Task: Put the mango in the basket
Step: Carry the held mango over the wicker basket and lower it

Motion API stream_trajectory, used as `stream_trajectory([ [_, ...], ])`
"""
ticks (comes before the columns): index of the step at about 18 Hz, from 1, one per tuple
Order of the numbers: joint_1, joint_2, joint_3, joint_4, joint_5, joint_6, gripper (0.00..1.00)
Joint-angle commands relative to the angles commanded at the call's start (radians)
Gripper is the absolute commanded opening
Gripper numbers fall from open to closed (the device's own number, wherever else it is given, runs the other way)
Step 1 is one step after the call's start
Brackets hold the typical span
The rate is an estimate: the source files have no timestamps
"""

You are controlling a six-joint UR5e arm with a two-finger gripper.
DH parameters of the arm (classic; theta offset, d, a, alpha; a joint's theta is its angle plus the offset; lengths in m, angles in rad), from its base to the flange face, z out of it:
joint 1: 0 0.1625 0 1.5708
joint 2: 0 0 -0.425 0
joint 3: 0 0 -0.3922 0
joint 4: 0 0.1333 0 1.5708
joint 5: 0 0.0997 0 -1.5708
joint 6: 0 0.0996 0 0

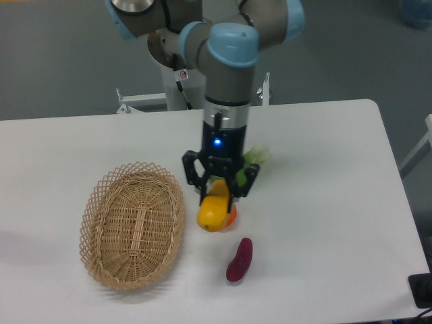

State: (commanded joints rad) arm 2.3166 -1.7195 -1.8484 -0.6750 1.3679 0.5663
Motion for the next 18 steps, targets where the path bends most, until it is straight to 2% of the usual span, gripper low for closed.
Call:
stream_trajectory([
  [2,-0.064,-0.017,0.000,0.002,0.066,-0.066,0.47],
  [6,-0.141,-0.054,-0.012,0.000,0.080,-0.193,0.47],
  [12,-0.259,-0.149,-0.022,0.003,0.181,-0.172,0.47],
  [18,-0.293,-0.201,-0.023,0.003,0.192,-0.144,0.48],
])
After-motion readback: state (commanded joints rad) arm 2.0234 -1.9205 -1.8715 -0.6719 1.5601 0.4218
